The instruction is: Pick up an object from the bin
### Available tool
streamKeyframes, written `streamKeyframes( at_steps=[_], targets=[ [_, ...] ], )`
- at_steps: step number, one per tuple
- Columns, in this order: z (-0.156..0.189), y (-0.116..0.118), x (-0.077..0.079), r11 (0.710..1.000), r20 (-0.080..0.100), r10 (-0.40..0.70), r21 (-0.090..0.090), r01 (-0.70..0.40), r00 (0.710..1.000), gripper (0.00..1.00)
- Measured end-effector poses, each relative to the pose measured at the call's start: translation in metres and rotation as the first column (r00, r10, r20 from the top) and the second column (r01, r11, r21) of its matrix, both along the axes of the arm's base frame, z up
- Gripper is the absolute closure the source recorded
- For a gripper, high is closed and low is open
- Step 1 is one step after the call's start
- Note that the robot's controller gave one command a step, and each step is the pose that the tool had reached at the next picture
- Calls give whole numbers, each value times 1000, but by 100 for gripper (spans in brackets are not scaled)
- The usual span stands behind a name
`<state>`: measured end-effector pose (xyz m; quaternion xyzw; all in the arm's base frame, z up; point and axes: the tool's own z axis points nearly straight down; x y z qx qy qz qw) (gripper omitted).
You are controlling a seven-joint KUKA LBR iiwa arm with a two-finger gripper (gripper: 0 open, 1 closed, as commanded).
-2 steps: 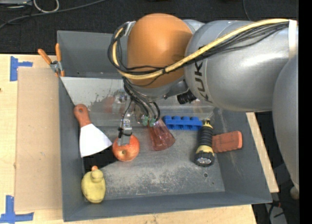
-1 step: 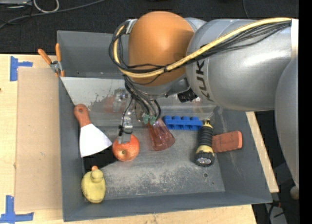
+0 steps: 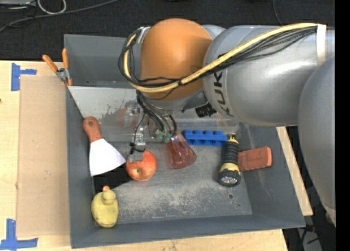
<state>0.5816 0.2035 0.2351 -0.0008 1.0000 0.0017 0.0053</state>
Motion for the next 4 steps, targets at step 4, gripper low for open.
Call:
streamKeyframes(
  at_steps=[4],
  targets=[
    [-161, 32, -23, 945, -2, 328, -2, -328, 945, 0]
  ],
)
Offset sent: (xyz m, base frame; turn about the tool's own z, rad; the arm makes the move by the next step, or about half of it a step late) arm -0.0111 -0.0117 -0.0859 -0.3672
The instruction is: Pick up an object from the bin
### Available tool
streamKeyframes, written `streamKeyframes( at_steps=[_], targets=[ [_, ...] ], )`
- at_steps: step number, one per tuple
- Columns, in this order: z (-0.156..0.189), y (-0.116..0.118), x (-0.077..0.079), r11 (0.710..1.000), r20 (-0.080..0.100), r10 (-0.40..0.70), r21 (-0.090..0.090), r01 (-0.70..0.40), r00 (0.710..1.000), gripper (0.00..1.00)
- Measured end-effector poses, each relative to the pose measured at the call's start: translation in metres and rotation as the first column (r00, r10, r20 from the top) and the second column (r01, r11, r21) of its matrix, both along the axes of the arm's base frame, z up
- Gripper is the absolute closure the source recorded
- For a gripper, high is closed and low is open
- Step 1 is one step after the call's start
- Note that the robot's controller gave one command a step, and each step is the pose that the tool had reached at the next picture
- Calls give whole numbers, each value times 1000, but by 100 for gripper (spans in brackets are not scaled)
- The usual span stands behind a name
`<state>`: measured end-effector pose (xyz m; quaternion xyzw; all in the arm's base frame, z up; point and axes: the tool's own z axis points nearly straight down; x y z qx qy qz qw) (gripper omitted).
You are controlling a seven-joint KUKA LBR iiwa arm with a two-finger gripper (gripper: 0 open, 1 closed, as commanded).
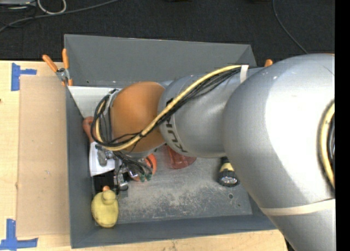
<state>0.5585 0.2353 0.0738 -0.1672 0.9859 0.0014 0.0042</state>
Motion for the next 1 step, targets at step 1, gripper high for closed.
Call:
streamKeyframes(
  at_steps=[1],
  targets=[
    [-2, 6, 5, 999, -1, 41, 0, -41, 999, 0]
  ],
)
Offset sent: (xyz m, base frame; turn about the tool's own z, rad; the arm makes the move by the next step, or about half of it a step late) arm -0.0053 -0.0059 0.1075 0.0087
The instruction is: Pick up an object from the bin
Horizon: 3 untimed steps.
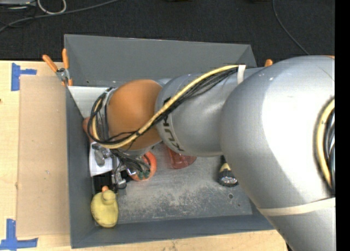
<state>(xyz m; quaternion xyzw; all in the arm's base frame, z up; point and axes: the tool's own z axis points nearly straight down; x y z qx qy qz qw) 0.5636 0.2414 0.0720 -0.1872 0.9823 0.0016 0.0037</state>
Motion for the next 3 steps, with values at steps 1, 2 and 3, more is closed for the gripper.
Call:
streamKeyframes(
  at_steps=[1, 2, 3],
  targets=[
    [13, -3, -4, 1000, -8, -2, -2, 2, 1000, 0],
    [42, -14, -74, 985, -4, 174, -1, -174, 985, 0],
    [112, -12, -49, 994, -4, 113, 0, -113, 994, 0]
  ],
)
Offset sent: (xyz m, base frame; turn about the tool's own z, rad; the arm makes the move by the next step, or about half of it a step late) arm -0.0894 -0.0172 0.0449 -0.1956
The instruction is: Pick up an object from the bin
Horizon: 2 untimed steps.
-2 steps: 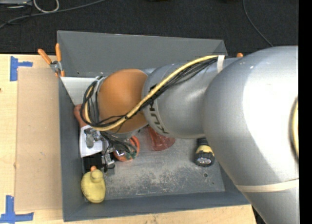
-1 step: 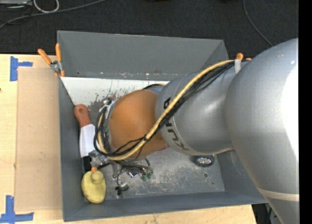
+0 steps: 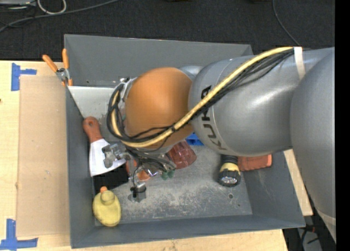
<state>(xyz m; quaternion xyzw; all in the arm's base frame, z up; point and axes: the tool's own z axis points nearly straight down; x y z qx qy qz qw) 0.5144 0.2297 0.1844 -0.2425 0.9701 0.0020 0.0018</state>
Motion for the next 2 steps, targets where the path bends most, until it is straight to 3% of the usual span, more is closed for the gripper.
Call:
streamKeyframes(
  at_steps=[1, 2],
  targets=[
    [-34, 1, 14, 997, 5, 74, 1, -74, 997, 0],
    [-50, -3, 33, 1000, -1, 15, 1, -15, 1000, 0]
  ],
)
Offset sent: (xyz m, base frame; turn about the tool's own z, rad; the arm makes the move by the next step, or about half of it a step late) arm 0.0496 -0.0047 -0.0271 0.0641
